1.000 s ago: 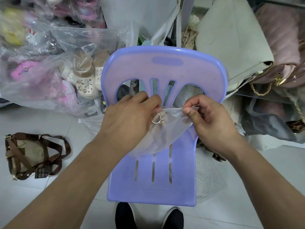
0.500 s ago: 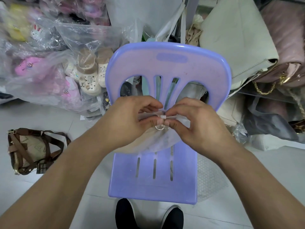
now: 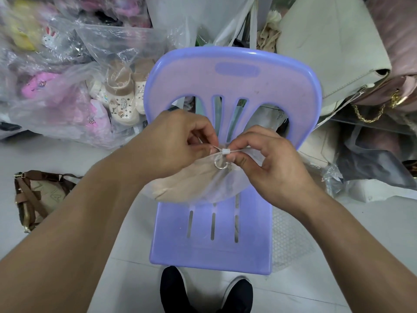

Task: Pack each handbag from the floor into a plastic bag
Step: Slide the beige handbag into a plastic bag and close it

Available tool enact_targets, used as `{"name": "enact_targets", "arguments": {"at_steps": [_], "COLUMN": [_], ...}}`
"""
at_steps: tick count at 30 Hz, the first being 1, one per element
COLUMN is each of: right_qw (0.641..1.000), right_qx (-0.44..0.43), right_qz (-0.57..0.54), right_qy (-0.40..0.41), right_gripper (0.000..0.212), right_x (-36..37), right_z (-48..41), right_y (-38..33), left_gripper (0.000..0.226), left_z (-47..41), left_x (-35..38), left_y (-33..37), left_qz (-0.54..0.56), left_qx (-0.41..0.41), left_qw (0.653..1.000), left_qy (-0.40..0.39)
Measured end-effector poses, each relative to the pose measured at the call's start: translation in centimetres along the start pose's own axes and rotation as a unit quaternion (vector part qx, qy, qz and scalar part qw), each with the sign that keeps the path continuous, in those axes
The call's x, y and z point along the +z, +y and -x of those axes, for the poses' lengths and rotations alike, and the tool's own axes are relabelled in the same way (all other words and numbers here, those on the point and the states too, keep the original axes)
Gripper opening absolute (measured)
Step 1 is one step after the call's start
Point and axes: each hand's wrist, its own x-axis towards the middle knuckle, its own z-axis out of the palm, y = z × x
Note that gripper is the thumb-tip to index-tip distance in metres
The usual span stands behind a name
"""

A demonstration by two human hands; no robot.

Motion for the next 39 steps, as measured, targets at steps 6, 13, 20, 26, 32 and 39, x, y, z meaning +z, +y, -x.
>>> {"name": "enact_targets", "arguments": {"at_steps": [6, 13, 20, 26, 32, 39], "right_qw": [1.0, 0.998, 0.998, 0.998, 0.996, 0.995], "right_qx": [0.023, 0.042, 0.029, 0.023, 0.044, 0.042], "right_qz": [-0.013, -0.032, -0.048, -0.029, -0.02, 0.016], "right_qy": [-0.004, 0.043, 0.041, 0.054, 0.068, 0.089], "right_gripper": [0.01, 0.014, 0.007, 0.016, 0.011, 0.012], "right_x": [-0.6, -0.8, -0.9, -1.3, -1.8, -0.5], "right_z": [-0.9, -1.2, -1.1, -1.0, -0.9, -1.3], "right_y": [-0.1, -0.1, 0.6, 1.5, 1.8, 1.0], "left_gripper": [0.012, 0.018, 0.015, 0.012, 0.005, 0.008], "left_z": [-0.4, -0.2, -0.7, 1.4, 5.7, 7.3], "left_x": [0.3, 0.9, 2.0, 1.0, -1.5, -1.2], "left_y": [0.7, 0.9, 0.7, -1.2, -5.4, -7.2], "left_qz": [-0.101, -0.017, -0.064, -0.131, -0.159, -0.091], "left_qx": [0.086, 0.051, 0.088, 0.052, -0.065, -0.113], "left_qw": [0.99, 0.997, 0.988, 0.976, 0.959, 0.96], "left_qy": [0.05, 0.064, 0.11, 0.169, 0.227, 0.242]}}
